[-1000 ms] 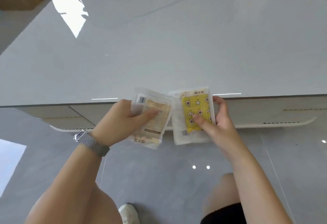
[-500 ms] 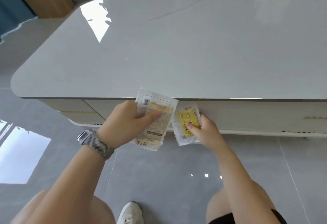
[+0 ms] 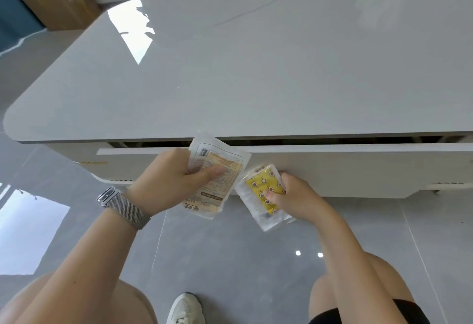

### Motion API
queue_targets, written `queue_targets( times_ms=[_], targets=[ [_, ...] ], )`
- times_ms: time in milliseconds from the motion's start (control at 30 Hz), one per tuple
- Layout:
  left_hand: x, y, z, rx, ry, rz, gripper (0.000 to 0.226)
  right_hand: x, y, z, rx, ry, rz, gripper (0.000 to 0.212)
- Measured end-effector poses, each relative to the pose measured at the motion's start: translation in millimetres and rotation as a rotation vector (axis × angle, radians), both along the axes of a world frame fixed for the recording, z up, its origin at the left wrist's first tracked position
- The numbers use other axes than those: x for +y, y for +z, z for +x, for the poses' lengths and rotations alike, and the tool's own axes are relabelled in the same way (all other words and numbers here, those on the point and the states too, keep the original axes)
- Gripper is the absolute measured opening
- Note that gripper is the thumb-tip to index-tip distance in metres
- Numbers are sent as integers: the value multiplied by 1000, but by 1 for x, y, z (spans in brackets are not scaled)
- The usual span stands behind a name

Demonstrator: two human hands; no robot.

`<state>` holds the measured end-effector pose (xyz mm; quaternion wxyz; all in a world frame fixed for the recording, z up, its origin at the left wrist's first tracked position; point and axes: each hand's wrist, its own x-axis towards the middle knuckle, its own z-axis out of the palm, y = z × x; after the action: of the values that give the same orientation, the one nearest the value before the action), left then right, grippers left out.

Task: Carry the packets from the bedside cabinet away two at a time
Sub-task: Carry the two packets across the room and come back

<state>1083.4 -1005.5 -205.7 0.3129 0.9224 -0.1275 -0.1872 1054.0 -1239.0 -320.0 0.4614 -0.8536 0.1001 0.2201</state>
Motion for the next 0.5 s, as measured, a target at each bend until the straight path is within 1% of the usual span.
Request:
queue_targets(
  times_ms=[33,67,133,167,233,267,333,433,500],
  targets=[
    [-1,-1,0,13,-8,-21,86,0,4,-6,23,44,-12,21],
    [-2,-2,0,19,-17,-36,81,1,10,-12,38,105,-47,23],
    [-6,-2,0,0,-28,-69,58,2,27,-21,24,257,-152,28],
    [-7,0,-1,-5,-21,-99,45,3,39,-25,-3,314,-174,26],
    [-8,3,-1,18,-6,-144,34,-1,67,-31,-61,353,-140,15],
    [-7,3,1,37,2,-156,32,-6,80,-33,-82,347,-99,14],
    [-3,0,5,72,38,-162,27,-18,98,-32,-118,306,41,17],
    [0,0,10,152,107,-186,22,-33,107,-22,-202,117,276,21],
    [0,3,13,256,127,-226,21,-40,104,-12,-274,14,313,21]
  ],
)
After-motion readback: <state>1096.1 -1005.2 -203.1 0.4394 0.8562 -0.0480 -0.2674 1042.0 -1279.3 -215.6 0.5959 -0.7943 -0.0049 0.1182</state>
